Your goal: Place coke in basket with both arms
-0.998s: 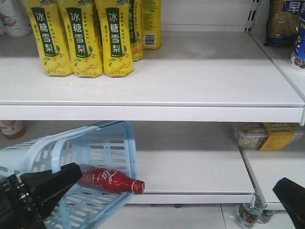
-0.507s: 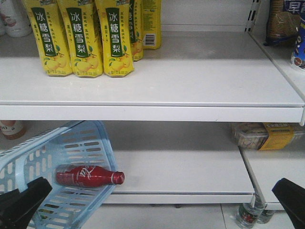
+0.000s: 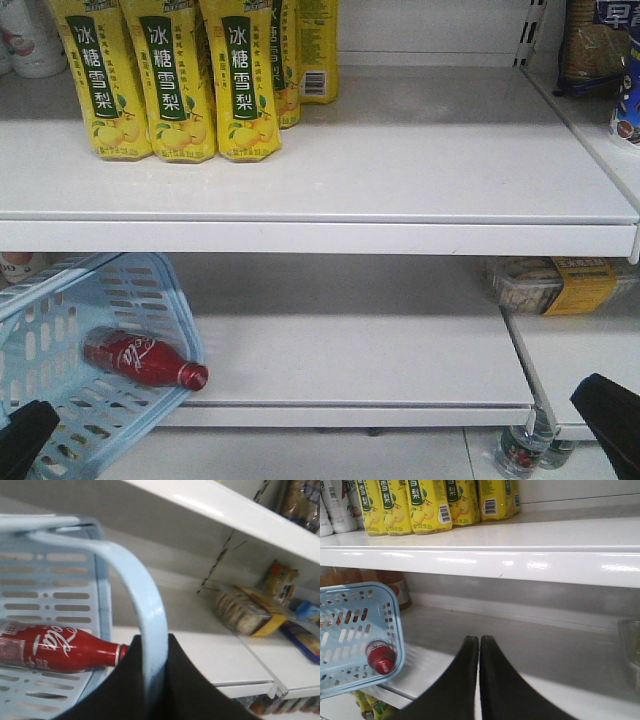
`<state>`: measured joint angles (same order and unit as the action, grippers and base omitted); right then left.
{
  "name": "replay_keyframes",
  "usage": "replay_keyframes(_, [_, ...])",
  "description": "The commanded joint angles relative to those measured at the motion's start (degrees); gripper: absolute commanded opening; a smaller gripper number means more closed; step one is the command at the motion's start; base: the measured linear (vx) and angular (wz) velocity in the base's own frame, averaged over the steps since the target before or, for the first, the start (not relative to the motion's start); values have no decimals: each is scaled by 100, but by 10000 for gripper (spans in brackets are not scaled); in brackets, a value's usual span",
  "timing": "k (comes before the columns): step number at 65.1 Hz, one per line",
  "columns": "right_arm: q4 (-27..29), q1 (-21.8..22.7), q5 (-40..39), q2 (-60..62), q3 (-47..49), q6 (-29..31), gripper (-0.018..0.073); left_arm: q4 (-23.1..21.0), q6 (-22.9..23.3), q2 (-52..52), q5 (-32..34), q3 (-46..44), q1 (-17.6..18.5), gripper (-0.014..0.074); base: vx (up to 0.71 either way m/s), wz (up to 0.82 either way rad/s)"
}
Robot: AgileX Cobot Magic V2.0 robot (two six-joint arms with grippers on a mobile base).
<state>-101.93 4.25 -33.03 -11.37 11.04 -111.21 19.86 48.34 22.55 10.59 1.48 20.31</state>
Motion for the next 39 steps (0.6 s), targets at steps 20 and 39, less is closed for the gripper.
replay_keyframes(20, [-13, 26, 128, -46, 151, 20, -5, -523, -611, -870, -875, -106, 14, -6, 0, 0])
replay_keyframes(39, [-13, 26, 128, -46, 151, 20, -5, -1652, -2831, -1391, -1159, -106, 14, -6, 0, 0])
